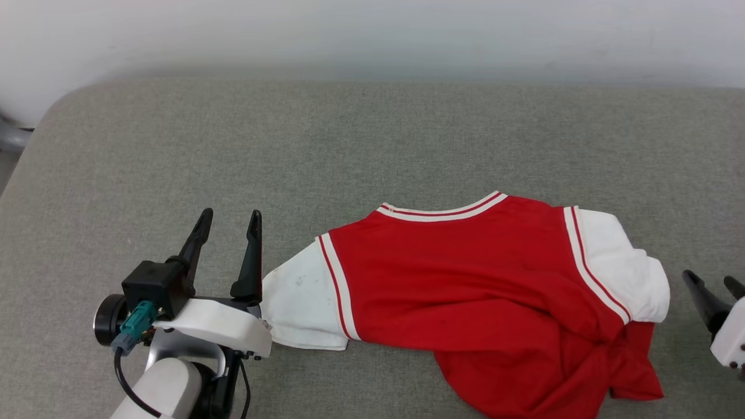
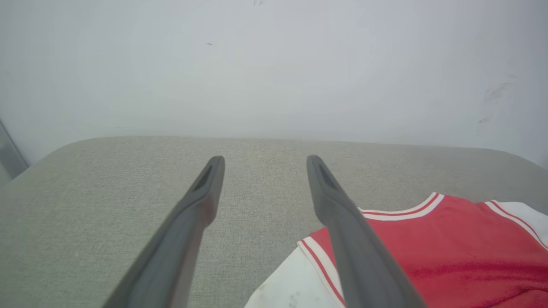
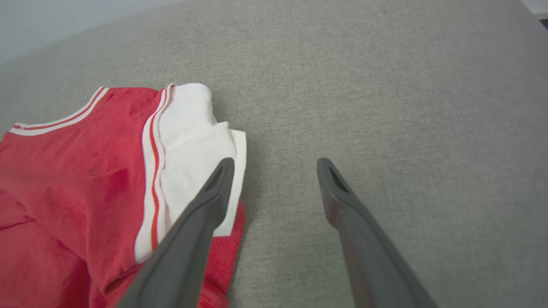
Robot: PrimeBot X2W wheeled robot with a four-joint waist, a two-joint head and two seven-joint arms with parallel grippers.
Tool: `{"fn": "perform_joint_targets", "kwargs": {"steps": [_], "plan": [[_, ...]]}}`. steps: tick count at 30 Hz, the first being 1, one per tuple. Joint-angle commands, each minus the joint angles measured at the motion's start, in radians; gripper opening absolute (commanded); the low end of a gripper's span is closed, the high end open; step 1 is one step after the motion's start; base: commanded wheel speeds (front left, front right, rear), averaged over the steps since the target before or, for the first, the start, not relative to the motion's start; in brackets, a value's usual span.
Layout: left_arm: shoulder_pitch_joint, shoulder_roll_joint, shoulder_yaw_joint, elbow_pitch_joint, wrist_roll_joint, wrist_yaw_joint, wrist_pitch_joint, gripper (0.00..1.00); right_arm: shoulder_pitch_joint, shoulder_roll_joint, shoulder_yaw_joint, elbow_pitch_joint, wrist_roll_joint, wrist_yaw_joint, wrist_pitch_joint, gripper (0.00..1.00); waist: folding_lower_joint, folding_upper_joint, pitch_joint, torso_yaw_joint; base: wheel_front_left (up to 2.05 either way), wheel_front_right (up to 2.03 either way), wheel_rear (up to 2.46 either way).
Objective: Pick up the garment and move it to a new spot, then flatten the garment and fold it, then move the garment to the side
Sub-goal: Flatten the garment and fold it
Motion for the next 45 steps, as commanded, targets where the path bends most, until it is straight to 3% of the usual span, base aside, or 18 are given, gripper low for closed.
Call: {"fn": "perform_joint_targets", "kwargs": {"steps": [1,10,15,18,19,21,22,26,34,39,45], "plan": [[-0.011,-0.004,0.001,-0.019,0.01,0.005,-0.01,1.0,-0.041,-0.029,0.022,0.009,0.007,-0.001,0.035,1.0,0.0001,-0.0001,0.034,0.026,0.0,0.0,0.0],[-0.048,-0.03,0.006,-0.069,0.032,0.005,-0.035,1.0,-0.225,-0.158,0.212,0.088,0.036,-0.001,0.249,1.0,0.0001,-0.0001,0.138,0.092,0.0,0.0,0.0],[-0.055,-0.044,0.01,-0.058,0.033,-0.001,-0.04,1.0,-0.258,-0.179,0.297,0.167,0.057,-0.001,0.334,1.0,0.0001,-0.0001,0.169,0.11,0.0,0.0,0.0],[-0.059,-0.049,0.013,-0.053,0.033,-0.008,-0.044,1.0,-0.229,-0.159,0.321,0.236,0.081,-0.001,0.39,1.0,0.0001,-0.0001,0.175,0.115,0.0,0.0,0.0],[-0.058,-0.051,0.014,-0.051,0.032,-0.009,-0.044,1.0,-0.22,-0.149,0.326,0.256,0.091,-0.001,0.41,0.84,0.0001,-0.0001,0.175,0.115,0.0,0.0,0.0],[-0.054,-0.051,0.016,-0.044,0.028,-0.014,-0.044,1.0,-0.206,-0.131,0.335,0.276,0.109,0.0,0.432,0.1,0.0001,-0.0001,0.175,0.113,0.0,0.0,0.0],[-0.05,-0.05,0.016,-0.042,0.023,-0.017,-0.044,1.0,-0.206,-0.127,0.342,0.276,0.115,0.0,0.433,0.0,0.0001,-0.0001,0.174,0.11,0.0,0.0,0.0],[-0.038,-0.032,0.006,-0.014,-0.023,-0.049,0.027,1.0,-0.235,-0.14,0.329,0.244,0.121,-0.001,0.381,0.0,0.0001,-0.0001,0.156,0.091,0.0,0.0,0.0],[-0.073,0.077,0.009,0.017,-0.191,-0.145,0.35,1.0,-0.24,-0.131,0.257,0.131,0.11,-0.001,0.29,0.0,0.0001,-0.0001,0.098,0.038,0.0,0.0,0.0],[-0.083,0.158,0.002,0.019,-0.29,-0.167,0.578,1.0,-0.201,-0.097,0.247,0.081,0.094,-0.001,0.288,0.0,0.0001,-0.0001,0.081,-0.003,0.0,0.0,0.0],[-0.102,0.197,-0.045,0.049,-0.343,-0.184,0.762,1.0,-0.172,-0.063,0.247,0.04,0.085,-0.001,0.289,0.0,0.0001,-0.0001,0.094,-0.044,0.0,0.0,0.0]]}}
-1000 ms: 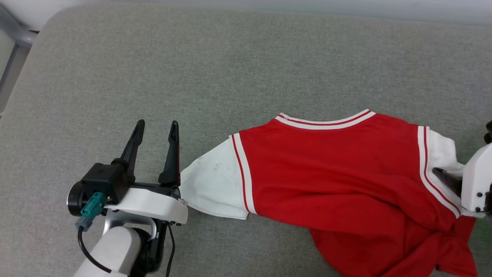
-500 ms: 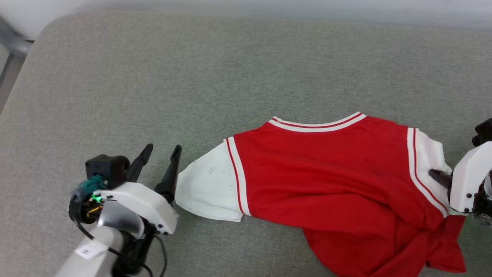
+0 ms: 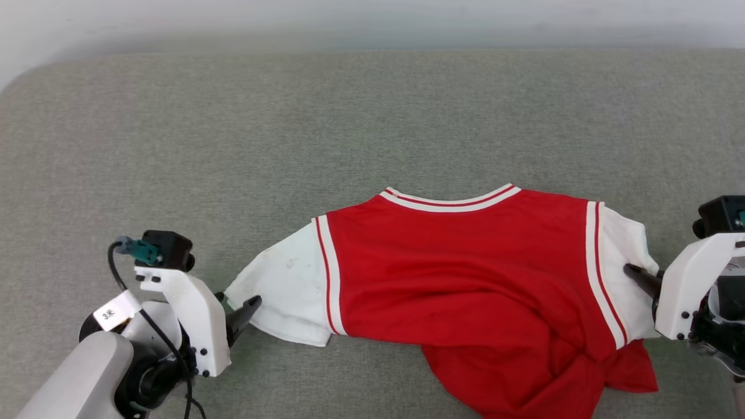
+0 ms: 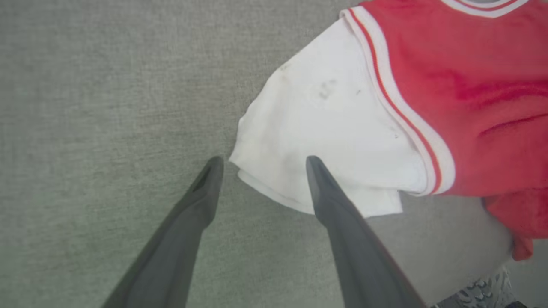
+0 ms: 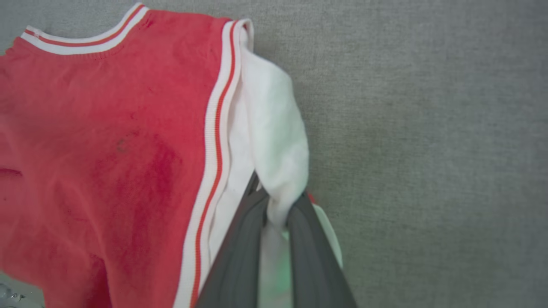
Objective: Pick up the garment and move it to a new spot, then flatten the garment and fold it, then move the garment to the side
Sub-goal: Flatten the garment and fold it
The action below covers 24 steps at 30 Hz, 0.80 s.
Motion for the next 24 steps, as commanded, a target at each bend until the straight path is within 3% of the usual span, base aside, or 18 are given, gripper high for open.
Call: {"fn": "perform_joint_targets", "kwargs": {"steps": [1,9,11,12,19,24], "plan": [[-0.023,0.001,-0.013,0.022,-0.006,-0.004,0.03,1.0,0.013,0.013,-0.002,-0.011,-0.006,-0.001,0.0,0.0,-0.0001,-0.0001,0.012,-0.017,0.0,0.0,0.0],[-0.07,-0.041,-0.096,0.152,0.023,-0.042,0.089,1.0,0.009,0.029,0.008,-0.012,0.0,-0.001,-0.016,0.0,-0.0001,-0.0001,0.039,-0.044,0.0,0.0,0.0],[-0.08,-0.056,-0.124,0.184,0.039,-0.052,0.097,0.29,0.004,0.031,0.011,-0.006,0.003,-0.001,-0.019,0.0,-0.0001,-0.0001,0.04,-0.047,0.0,0.0,0.0],[-0.088,-0.061,-0.135,0.196,0.046,-0.059,0.097,0.0,0.002,0.031,0.011,-0.003,0.003,-0.001,-0.021,0.0,-0.0001,-0.0001,0.039,-0.048,0.0,0.0,0.0],[-0.134,-0.06,-0.154,0.235,0.101,-0.074,0.056,0.0,-0.014,0.018,0.012,0.005,-0.001,-0.001,-0.053,0.0,-0.0001,-0.0001,0.002,-0.042,0.0,0.0,0.0],[-0.179,-0.047,-0.114,0.235,0.148,-0.033,-0.047,0.0,-0.036,0.001,0.012,-0.001,-0.03,-0.001,-0.112,0.0,-0.0001,-0.0001,-0.047,-0.032,0.0,0.0,0.0]]}}
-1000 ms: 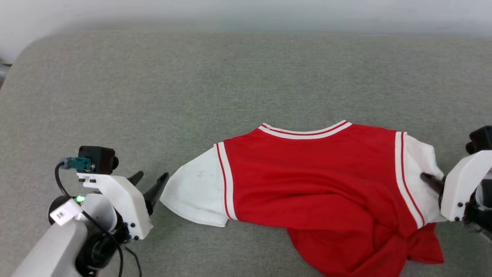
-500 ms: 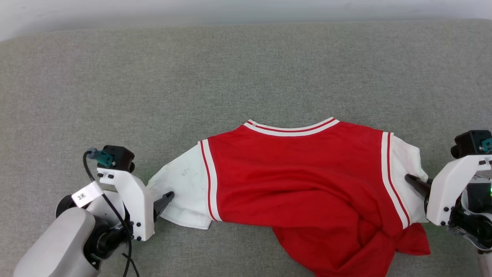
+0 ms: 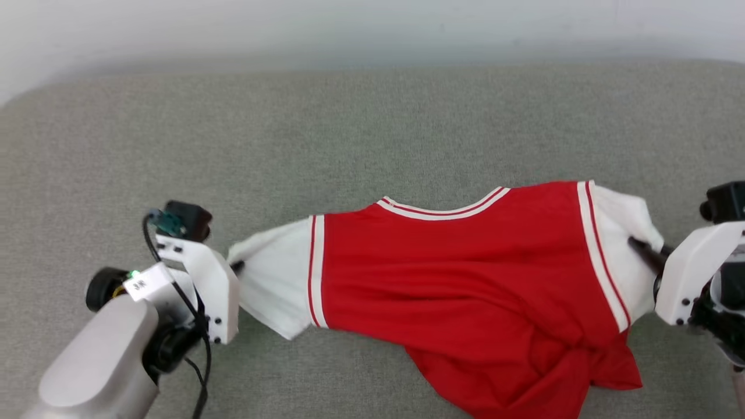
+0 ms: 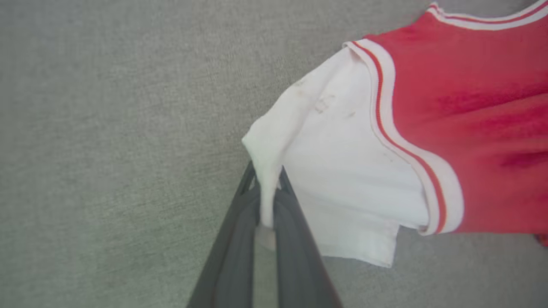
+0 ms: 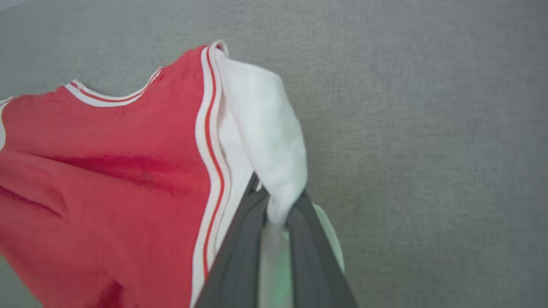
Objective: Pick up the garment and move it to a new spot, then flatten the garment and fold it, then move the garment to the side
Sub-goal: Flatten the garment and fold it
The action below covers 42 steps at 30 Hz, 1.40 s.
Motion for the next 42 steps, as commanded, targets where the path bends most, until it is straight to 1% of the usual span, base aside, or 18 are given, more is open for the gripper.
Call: {"fn": "perform_joint_targets", "kwargs": {"steps": [1,7,11,16,21,27,30,37,42], "plan": [[-0.018,0.007,0.012,0.003,0.01,0.012,-0.023,0.0,-0.022,-0.01,-0.001,-0.003,-0.013,-0.001,-0.026,0.0,0.0,-0.0001,-0.025,0.007,0.0,0.0,0.0],[-0.079,0.006,0.092,0.002,0.025,0.061,-0.153,0.0,-0.09,-0.022,0.007,0.038,-0.047,-0.001,-0.1,0.0,0.0,-0.0001,-0.079,0.011,0.0,0.0,0.0],[-0.16,0.005,0.133,-0.004,0.05,0.089,-0.224,0.0,-0.173,-0.034,0.01,0.079,-0.067,-0.001,-0.12,0.0,0.0,-0.0001,-0.086,0.013,0.0,0.0,0.0],[-0.312,-0.005,0.161,0.039,0.074,0.073,-0.28,0.0,-0.315,-0.063,0.019,0.112,-0.107,-0.002,-0.154,0.0,0.0,-0.0001,-0.058,0.021,0.0,0.0,0.0],[-0.495,-0.013,0.189,0.109,0.109,0.06,-0.362,0.0,-0.512,-0.084,0.027,0.149,-0.146,-0.002,-0.202,0.0,0.0,-0.0001,0.006,0.016,0.0,0.0,0.0],[-0.727,0.0,0.196,0.212,0.162,0.042,-0.412,0.0,-0.784,-0.08,0.022,0.237,-0.199,-0.002,-0.282,0.0,0.0,-0.0001,0.101,-0.002,0.0,0.0,0.0],[-0.847,0.001,0.194,0.261,0.194,0.036,-0.44,0.0,-0.918,-0.073,0.02,0.291,-0.229,-0.002,-0.333,0.0,0.0,-0.0001,0.15,-0.009,0.0,0.0,0.0],[-1.079,0.002,0.208,0.362,0.224,0.017,-0.51,0.0,-1.175,-0.021,0.008,0.413,-0.287,-0.003,-0.426,0.0,0.0,-0.0001,0.256,-0.032,0.0,0.0,0.0],[-1.156,-0.025,0.197,0.438,0.228,-0.005,-0.546,0.0,-1.276,0.021,0.028,0.499,-0.305,-0.002,-0.479,0.0,0.0,-0.0001,0.333,-0.032,0.0,0.0,0.0]]}}
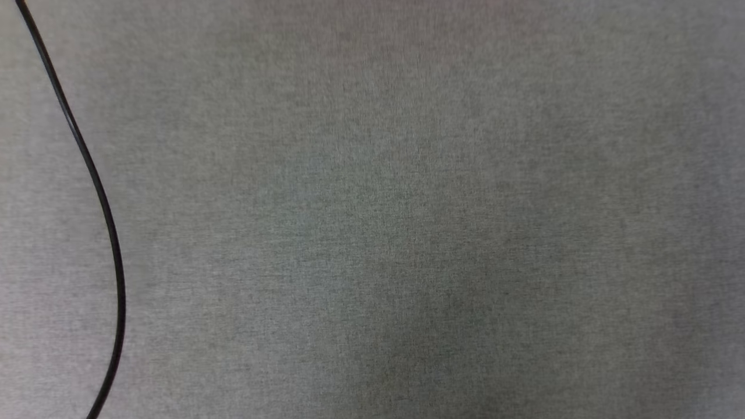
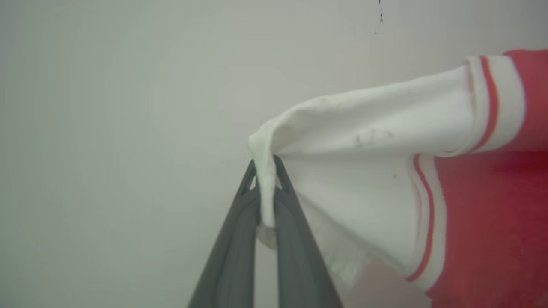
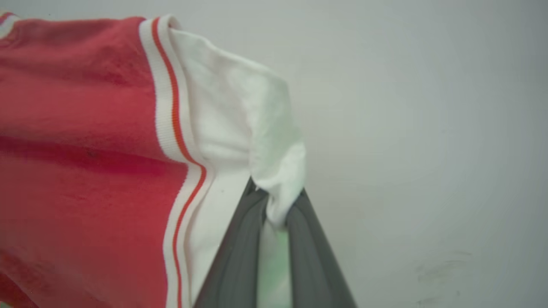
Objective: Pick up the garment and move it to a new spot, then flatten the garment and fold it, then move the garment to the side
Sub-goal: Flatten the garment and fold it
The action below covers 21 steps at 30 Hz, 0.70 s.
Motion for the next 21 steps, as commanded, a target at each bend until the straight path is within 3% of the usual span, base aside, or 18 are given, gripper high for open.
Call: {"fn": "perform_joint_targets", "kwargs": {"steps": [1,12,21], "plan": [[-0.017,-0.003,-0.001,0.029,0.0,-0.004,-0.013,0.0,-0.026,0.004,0.002,0.032,-0.001,-0.003,-0.017,0.0,-0.0002,0.0,0.06,-0.002,0.0,0.0,0.0],[0.098,-0.077,0.0,0.205,-0.083,-0.109,-0.077,0.0,0.044,0.026,0.135,0.179,0.079,-0.003,-0.116,0.0,-0.0002,0.0,0.113,0.02,0.0,0.0,0.0],[0.449,-0.09,-0.003,0.249,-0.171,-0.156,-0.153,0.0,0.418,-0.033,0.244,0.124,0.241,-0.003,-0.205,0.0,-0.0002,0.0,0.002,0.027,0.0,0.0,0.0]]}}
